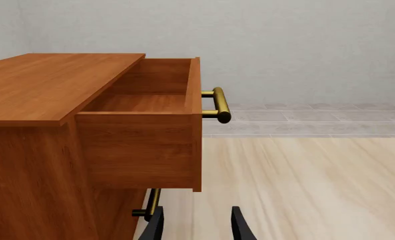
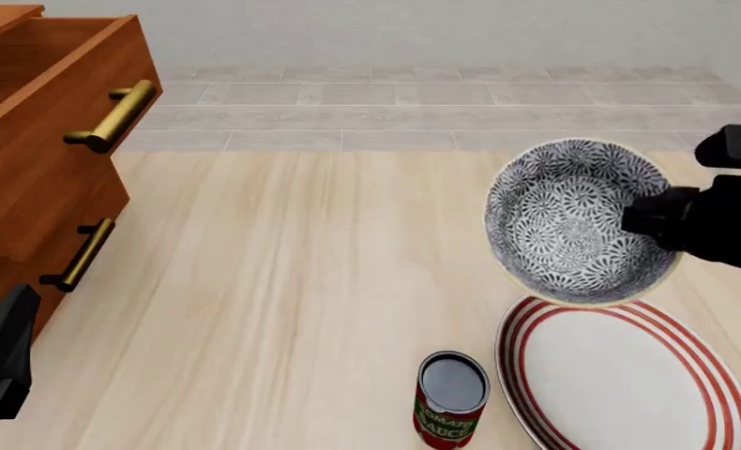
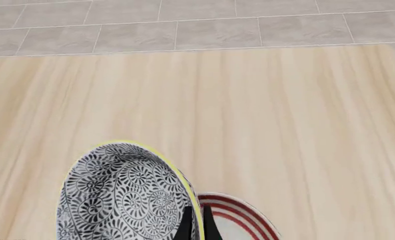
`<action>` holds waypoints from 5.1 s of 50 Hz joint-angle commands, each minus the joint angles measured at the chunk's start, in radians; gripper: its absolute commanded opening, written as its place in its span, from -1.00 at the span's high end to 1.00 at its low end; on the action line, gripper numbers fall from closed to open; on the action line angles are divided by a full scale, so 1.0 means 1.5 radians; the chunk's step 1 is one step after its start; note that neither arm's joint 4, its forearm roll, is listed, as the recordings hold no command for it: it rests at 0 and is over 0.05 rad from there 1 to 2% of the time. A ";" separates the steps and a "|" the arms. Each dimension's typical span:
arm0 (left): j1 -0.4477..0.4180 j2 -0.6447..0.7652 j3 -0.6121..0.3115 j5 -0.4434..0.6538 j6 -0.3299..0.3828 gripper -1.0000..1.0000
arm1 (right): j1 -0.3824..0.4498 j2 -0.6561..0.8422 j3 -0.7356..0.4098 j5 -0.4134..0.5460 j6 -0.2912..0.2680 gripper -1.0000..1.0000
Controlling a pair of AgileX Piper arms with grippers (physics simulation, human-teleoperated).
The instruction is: Put the bowl on the plate.
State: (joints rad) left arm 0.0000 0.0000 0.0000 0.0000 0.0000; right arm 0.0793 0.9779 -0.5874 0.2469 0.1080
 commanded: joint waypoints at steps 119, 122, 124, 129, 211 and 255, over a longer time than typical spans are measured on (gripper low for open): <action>0.000 0.000 0.000 0.000 0.000 -1.00 | -0.116 -0.196 0.242 0.092 0.045 1.00; 0.000 0.000 0.000 0.000 0.000 -1.00 | -0.114 -0.185 0.245 0.079 0.048 1.00; 0.000 0.000 0.000 0.000 0.000 -1.00 | -0.110 -0.177 0.250 0.069 0.051 1.00; 0.000 0.000 0.000 0.000 0.000 -1.00 | -0.111 -0.176 0.259 0.062 0.053 1.00; 0.000 0.000 0.000 0.000 0.000 -1.00 | -0.164 -0.200 0.225 0.103 0.017 -1.00; 0.000 0.000 0.000 0.000 0.000 -1.00 | -0.141 -0.251 0.007 0.266 -0.039 -1.00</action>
State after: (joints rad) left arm 0.0000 0.0000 0.0000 0.0000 0.0000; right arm -0.1467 0.6089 -0.5166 0.6063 0.0613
